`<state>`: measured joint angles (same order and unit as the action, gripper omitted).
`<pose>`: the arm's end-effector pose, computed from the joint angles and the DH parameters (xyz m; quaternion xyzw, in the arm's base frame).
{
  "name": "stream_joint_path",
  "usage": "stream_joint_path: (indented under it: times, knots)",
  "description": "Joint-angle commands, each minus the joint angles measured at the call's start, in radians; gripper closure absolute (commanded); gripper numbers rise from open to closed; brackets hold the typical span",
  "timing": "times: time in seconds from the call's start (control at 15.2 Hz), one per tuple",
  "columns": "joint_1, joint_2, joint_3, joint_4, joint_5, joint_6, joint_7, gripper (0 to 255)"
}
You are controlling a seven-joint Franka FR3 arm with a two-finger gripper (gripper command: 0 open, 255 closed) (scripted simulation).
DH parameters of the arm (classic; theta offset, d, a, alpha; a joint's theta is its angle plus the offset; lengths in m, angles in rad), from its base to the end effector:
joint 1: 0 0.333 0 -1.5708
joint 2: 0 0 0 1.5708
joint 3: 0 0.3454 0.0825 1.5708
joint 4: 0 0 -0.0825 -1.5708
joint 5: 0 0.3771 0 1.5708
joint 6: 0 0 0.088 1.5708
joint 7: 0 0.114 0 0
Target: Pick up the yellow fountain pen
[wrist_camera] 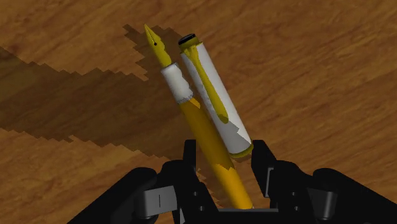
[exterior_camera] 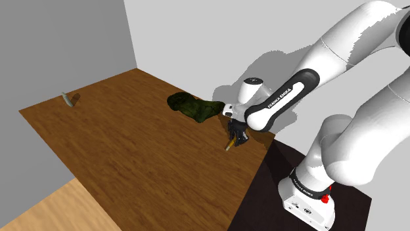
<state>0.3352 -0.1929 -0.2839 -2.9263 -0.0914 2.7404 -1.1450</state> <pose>0.3273 0.0258 0.2588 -0.8004 -0.5993 -0.0054 0.0073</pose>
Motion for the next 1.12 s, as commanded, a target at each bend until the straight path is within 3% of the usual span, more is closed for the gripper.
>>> stream_joint_path:
  times: [0.0,0.26,1.06]
  knots:
    - [-0.001,0.002,-0.001,0.000,0.000,0.001,0.000,255]
    - [-0.003,-0.002,-0.001,0.000,-0.002,-0.003,0.000,255]
    - [-0.039,-0.230,0.033,0.029,-0.046,-0.258,0.037,255]
